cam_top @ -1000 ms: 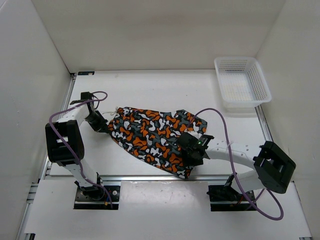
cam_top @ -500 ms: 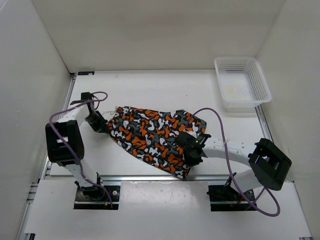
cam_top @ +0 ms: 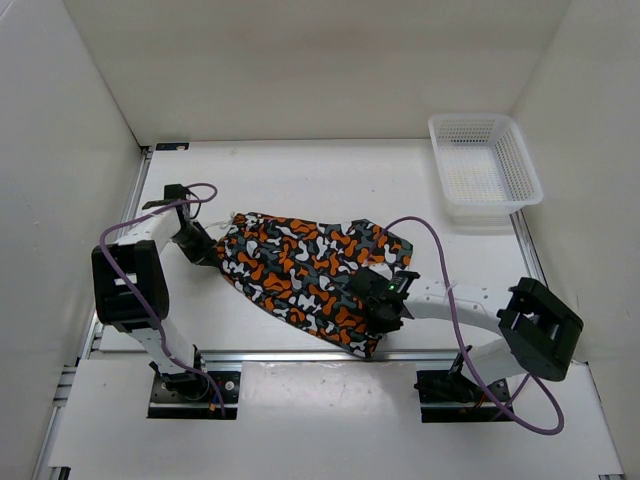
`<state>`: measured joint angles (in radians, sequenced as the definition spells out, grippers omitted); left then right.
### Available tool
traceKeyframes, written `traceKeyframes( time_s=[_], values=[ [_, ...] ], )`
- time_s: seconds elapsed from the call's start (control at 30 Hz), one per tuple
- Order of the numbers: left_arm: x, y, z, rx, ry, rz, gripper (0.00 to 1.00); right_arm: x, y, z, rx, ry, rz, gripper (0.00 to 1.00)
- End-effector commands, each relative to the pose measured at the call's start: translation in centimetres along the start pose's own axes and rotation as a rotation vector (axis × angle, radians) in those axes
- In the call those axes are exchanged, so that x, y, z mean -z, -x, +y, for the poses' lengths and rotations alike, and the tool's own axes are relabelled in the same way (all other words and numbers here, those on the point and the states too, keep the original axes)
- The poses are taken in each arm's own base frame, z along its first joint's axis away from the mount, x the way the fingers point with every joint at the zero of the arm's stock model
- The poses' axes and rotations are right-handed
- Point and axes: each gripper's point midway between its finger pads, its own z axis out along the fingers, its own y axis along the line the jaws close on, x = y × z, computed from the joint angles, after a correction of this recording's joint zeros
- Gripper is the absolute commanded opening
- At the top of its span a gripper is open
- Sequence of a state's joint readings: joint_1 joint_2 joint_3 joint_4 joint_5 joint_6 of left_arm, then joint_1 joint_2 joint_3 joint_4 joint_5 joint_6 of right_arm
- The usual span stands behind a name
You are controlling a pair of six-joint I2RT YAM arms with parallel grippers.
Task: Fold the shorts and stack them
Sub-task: Fold the shorts
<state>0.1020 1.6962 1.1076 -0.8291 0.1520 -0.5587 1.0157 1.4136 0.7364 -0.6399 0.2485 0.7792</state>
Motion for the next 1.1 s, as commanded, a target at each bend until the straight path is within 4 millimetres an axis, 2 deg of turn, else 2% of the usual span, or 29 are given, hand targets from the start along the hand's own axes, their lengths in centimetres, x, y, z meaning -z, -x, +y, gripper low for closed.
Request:
traceKeyframes(
  time_s=[0.0,0.1,0.13,0.27,0.43,0.53,0.57,0.6,0.63,0.67,0.73,0.77,0.87,1.07],
  values=[
    [0.8,0.3,-0.9,-0.018,-0.023,-0.040,0.15,-0.8,-0.8,-0.8,0.011,-0.050,0.020,0.37],
    [0.9,0.5,-1.1,-0.020,-0.028,-0.048,0.15,-1.1,-0.7,-0.6,0.013,-0.055,0.025,0.26],
    [0.9,0.5,-1.1,-0.020,-0.028,-0.048,0.15,-1.1,-0.7,-0.6,0.013,-0.055,0.025,0.17],
    [0.9,0.5,-1.1,-0.020,-0.028,-0.048,0.15,-1.1,-0.8,-0.9,0.015,-0.069,0.026,0.01],
    [0.9,0.5,-1.1,-0.020,-0.028,-0.048,0.15,-0.3,0.0,-1.3,0.025,-0.097,-0.009,0.01],
    [0.9,0.5,-1.1,-0.020,-0.028,-0.048,0.15,1.5,1.0,-1.6,0.042,-0.129,-0.060,0.01],
    [0.9,0.5,-1.1,-0.020,-0.028,-0.048,0.15,2.4,2.0,-1.3,0.036,-0.124,-0.089,0.01],
    [0.9,0.5,-1.1,-0.020,-0.028,-0.048,0.15,3.4,2.1,-1.6,0.051,-0.140,-0.096,0.01],
    [0.9,0.5,-1.1,-0.020,-0.028,-0.048,0.15,4.1,2.3,-1.5,0.065,-0.144,-0.113,0.01],
    [0.9,0.5,-1.1,-0.020,-0.028,-0.048,0.15,5.3,3.4,-1.0,0.054,-0.129,-0.148,0.01],
    [0.9,0.5,-1.1,-0.020,-0.028,-0.048,0.15,6.5,3.6,-1.0,0.078,-0.133,-0.156,0.01],
    [0.9,0.5,-1.1,-0.020,-0.028,-0.048,0.15,7.4,4.1,-0.4,0.080,-0.110,-0.174,0.01],
    [1.1,0.8,-1.3,-0.021,-0.033,-0.055,0.15,8.4,4.1,0.1,0.110,-0.082,-0.168,0.01],
    [1.1,0.8,-1.3,-0.021,-0.033,-0.055,0.15,8.4,2.0,0.7,0.215,-0.043,-0.094,0.01]
  ],
)
